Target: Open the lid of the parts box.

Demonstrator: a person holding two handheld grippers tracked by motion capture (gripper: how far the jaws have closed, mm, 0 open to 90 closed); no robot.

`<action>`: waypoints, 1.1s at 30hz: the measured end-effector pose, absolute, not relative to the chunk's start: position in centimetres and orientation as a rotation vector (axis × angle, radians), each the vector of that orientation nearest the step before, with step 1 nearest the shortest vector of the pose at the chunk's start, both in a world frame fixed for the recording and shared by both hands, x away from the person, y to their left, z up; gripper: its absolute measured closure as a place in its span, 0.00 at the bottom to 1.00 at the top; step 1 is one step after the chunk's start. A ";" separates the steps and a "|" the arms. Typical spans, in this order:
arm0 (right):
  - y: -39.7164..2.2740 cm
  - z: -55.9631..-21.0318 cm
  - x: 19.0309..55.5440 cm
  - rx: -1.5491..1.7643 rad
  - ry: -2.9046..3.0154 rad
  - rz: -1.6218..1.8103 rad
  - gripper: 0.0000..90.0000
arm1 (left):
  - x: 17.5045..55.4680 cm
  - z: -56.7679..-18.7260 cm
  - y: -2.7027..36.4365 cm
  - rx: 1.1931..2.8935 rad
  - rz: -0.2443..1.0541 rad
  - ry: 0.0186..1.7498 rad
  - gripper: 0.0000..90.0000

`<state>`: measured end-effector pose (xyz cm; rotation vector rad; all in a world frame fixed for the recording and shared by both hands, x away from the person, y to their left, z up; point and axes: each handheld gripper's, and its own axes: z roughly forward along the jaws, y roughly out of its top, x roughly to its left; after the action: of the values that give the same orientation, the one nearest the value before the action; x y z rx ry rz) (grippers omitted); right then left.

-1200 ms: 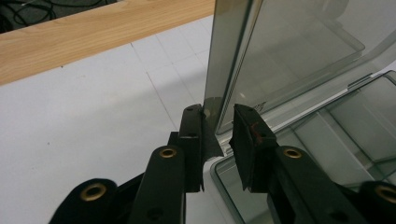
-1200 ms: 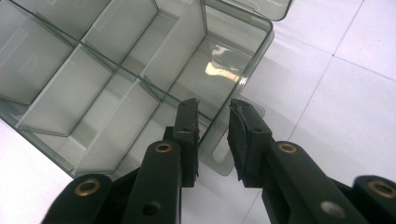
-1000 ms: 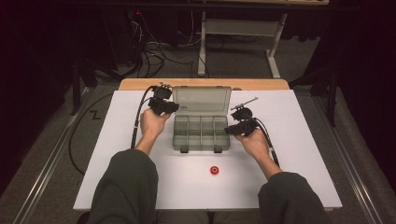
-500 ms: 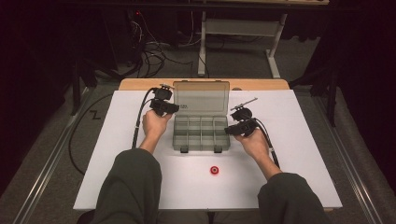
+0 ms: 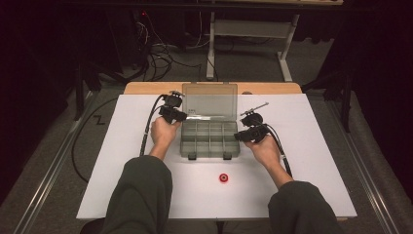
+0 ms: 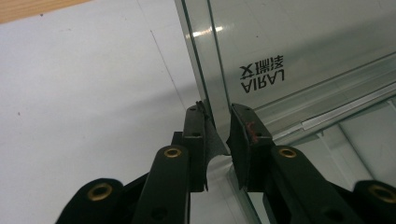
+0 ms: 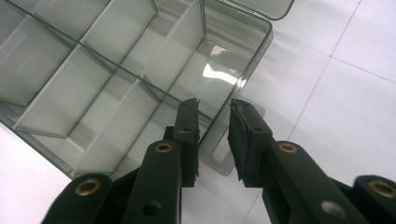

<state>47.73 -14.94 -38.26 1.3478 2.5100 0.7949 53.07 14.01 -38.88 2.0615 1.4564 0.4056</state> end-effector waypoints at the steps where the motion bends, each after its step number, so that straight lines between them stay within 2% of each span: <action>1: -15.0 -38.3 47.7 1.347 2.511 0.794 0.84 | 53.1 -38.9 14.0 2.061 0.403 1.456 0.85; 6: -15.0 -38.3 47.7 1.343 2.510 0.797 0.84 | 53.0 -38.8 13.8 2.079 0.431 1.441 0.84; 13: -15.0 -38.3 47.7 1.330 2.510 0.794 0.84 | 52.6 -38.3 13.8 2.121 0.443 1.393 0.75; 19: -15.0 -38.3 47.7 1.333 2.514 0.796 0.84 | 52.0 -38.0 13.8 2.165 0.417 1.348 0.68; 22: -14.9 -38.3 47.7 1.324 2.514 0.792 0.84 | 51.7 -38.1 13.9 2.218 0.415 1.329 0.67; 33: -14.6 -38.2 47.5 1.292 2.510 0.761 0.83 | 50.5 -37.8 14.0 2.249 0.383 1.295 0.62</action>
<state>47.47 -14.62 -38.21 1.2919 2.5103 0.7605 50.48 14.01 -37.75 2.2493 1.2948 0.3832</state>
